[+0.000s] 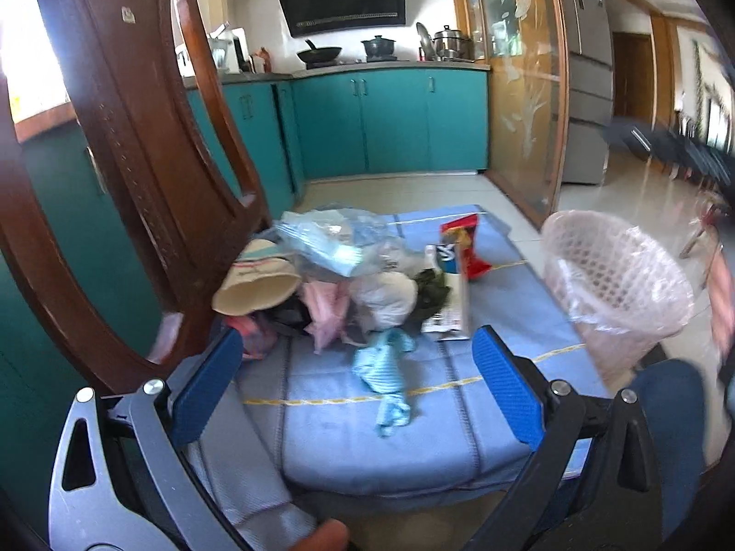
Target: Collect trash
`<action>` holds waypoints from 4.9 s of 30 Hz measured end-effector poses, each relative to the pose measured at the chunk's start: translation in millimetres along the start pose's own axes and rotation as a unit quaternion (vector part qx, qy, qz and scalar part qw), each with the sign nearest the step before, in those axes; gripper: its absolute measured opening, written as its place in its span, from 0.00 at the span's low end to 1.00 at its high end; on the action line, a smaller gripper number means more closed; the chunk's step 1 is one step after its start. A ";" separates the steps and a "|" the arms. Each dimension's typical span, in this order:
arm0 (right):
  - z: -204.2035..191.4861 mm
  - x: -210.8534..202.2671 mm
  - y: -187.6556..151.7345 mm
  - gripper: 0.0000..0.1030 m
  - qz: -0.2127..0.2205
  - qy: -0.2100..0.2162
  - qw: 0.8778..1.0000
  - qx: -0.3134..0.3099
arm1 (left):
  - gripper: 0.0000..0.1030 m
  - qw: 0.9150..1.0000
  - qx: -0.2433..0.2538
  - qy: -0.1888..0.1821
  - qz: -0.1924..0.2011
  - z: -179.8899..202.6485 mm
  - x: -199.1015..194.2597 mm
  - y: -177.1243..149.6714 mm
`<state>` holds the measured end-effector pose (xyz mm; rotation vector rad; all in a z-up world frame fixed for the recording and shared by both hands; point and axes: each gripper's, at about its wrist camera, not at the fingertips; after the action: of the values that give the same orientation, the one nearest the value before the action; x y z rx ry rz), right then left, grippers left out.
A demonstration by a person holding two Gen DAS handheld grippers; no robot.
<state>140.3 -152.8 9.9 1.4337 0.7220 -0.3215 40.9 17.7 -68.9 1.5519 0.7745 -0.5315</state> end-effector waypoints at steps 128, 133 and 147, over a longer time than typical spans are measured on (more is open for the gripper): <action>-56.3 179.7 -35.7 0.24 -0.329 0.188 0.925 -0.042 | 0.47 0.982 -0.094 -0.100 -0.128 -46.5 122.4 4.4; -38.0 169.6 -36.5 0.22 -0.317 0.172 0.932 -0.038 | 0.44 0.985 -0.092 -0.092 -0.111 -47.8 106.9 1.4; -13.3 132.3 -29.4 0.22 -0.260 0.178 0.949 -0.026 | 0.43 0.992 -0.095 -0.078 -0.031 -55.3 56.6 11.2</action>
<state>218.4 -115.6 -95.3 1.2454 1.4008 -0.4487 81.3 81.6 -94.9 1.2972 0.7325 -0.5994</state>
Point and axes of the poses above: each gripper's, at about its wrist camera, not at the fingertips, and x roughly the way its jaws point, z to its right, y to its top, and after that the axes turned 14 degrees about -z, right-handed
